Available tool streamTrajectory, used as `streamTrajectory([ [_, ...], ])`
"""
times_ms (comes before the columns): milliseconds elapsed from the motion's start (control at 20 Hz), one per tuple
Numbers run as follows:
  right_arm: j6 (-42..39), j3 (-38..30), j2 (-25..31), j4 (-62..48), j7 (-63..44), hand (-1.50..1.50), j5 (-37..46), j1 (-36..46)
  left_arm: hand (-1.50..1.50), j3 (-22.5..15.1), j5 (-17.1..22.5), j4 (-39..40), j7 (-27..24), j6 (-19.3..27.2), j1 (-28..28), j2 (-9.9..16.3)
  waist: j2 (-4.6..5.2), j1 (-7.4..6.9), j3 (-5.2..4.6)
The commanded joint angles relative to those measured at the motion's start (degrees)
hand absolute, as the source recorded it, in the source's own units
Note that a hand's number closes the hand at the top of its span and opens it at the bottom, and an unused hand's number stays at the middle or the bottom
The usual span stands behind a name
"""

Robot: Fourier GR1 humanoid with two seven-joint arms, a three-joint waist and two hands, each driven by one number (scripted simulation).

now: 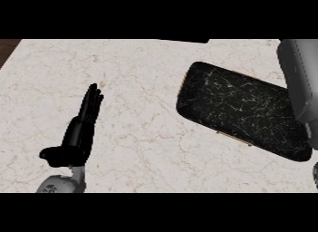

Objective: Pick the croissant from the tray and place it in the pot

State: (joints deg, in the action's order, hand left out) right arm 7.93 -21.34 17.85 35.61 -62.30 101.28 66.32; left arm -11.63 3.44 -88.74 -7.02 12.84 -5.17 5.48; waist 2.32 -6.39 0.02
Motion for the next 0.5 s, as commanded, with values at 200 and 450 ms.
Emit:
streamTrajectory([
  [200,9.2,-4.6,4.0,-9.0,-4.7,1.5,0.7,0.0,0.0,2.5,1.3,0.1,0.4,-0.5,0.0,1.0,-0.76,2.5,0.06],
  [450,14.2,-8.2,7.2,-13.0,-0.2,1.5,-1.8,-2.2,0.0,2.8,1.6,-1.4,0.4,-0.1,1.4,0.6,-0.91,2.91,0.09],
])
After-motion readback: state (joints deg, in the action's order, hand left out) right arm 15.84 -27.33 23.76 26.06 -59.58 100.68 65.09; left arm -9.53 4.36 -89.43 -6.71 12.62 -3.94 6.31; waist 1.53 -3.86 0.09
